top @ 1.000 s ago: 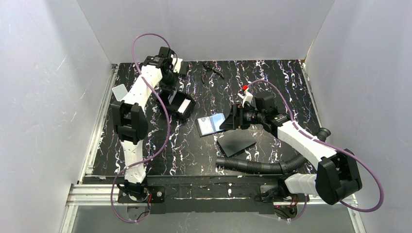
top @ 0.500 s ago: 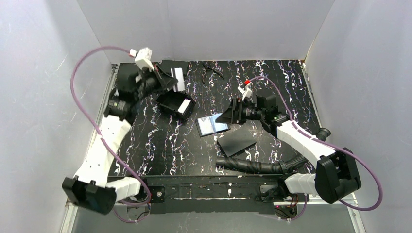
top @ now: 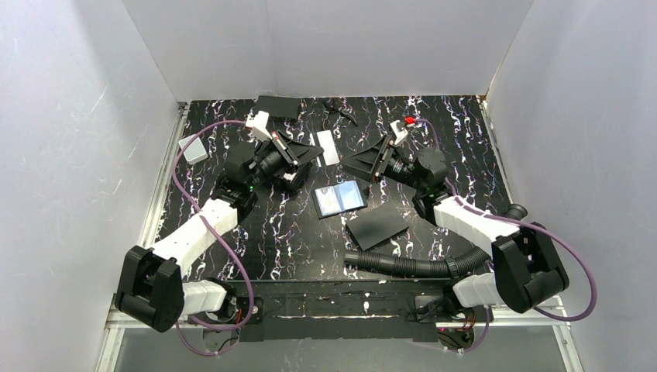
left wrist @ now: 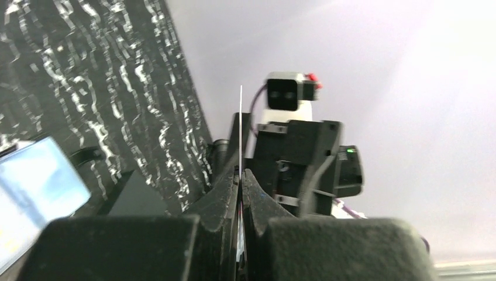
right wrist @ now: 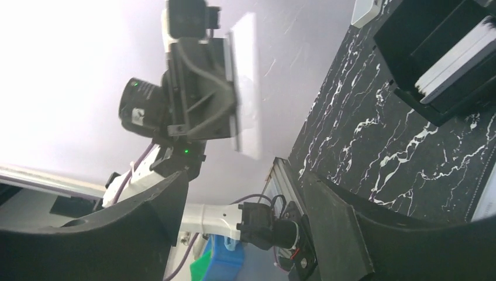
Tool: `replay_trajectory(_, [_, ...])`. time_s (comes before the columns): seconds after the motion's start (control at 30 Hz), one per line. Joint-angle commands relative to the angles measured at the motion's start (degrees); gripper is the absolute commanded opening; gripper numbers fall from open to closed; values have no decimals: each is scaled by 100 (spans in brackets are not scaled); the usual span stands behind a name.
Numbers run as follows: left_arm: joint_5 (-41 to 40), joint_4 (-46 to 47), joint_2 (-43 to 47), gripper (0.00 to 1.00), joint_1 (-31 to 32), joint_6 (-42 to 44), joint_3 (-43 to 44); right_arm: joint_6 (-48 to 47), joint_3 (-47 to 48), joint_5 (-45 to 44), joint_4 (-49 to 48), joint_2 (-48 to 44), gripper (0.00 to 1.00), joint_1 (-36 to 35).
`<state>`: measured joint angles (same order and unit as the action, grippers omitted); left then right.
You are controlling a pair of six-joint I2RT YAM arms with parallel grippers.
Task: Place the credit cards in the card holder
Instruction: Insert the credit card into the card holder.
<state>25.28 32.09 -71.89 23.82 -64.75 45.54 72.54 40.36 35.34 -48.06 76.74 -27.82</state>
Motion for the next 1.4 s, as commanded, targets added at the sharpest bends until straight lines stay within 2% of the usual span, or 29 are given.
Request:
replay_trajectory(0.0, [179, 928, 142, 0, 45, -385, 94, 124, 248, -209, -357, 193, 79, 91])
replay_trajectory(0.17, [249, 1160, 61, 0, 110, -545, 39, 1015, 400, 232, -1730, 789, 57, 294])
replay_trajectory(0.23, [271, 1302, -36, 0, 149, -622, 42, 1469, 468, 406, -2471, 1047, 56, 287])
replay_trajectory(0.33, [296, 1515, -226, 0, 221, -729, 68, 1737, 479, 382, -2883, 1193, 52, 286])
replay_trajectory(0.4, [293, 1602, -314, 0, 253, -757, 71, 1775, 450, 331, -3009, 1183, 52, 285])
replay_trajectory(0.5, [188, 1682, -329, 0, 263, -787, -2, 1689, 317, 196, -2793, 1054, 64, 286])
replay_trajectory(0.63, [113, 1737, -283, 0, 265, -751, -69, 1243, 175, -86, -2240, 700, 69, 303])
replay_trajectory(0.73, [137, 1741, -250, 0, 266, -681, -75, 921, 252, -96, -1685, 481, 70, 327])
replay_trajectory(0.83, [224, 1747, -339, 0, 272, -733, -32, 844, 356, -27, -1577, 433, 69, 348])
replay_trajectory(0.97, [204, 1748, -361, 0, 271, -729, -77, 930, 362, -52, -1660, 429, 65, 348])
replay_trajectory(1.13, [268, 1748, -381, 0, 273, -697, -31, 1083, 326, -57, -1933, 452, 65, 350])
replay_trajectory(1.37, [180, 1744, -310, 0, 266, -680, -144, 1341, 224, -83, -2317, 491, 74, 374])
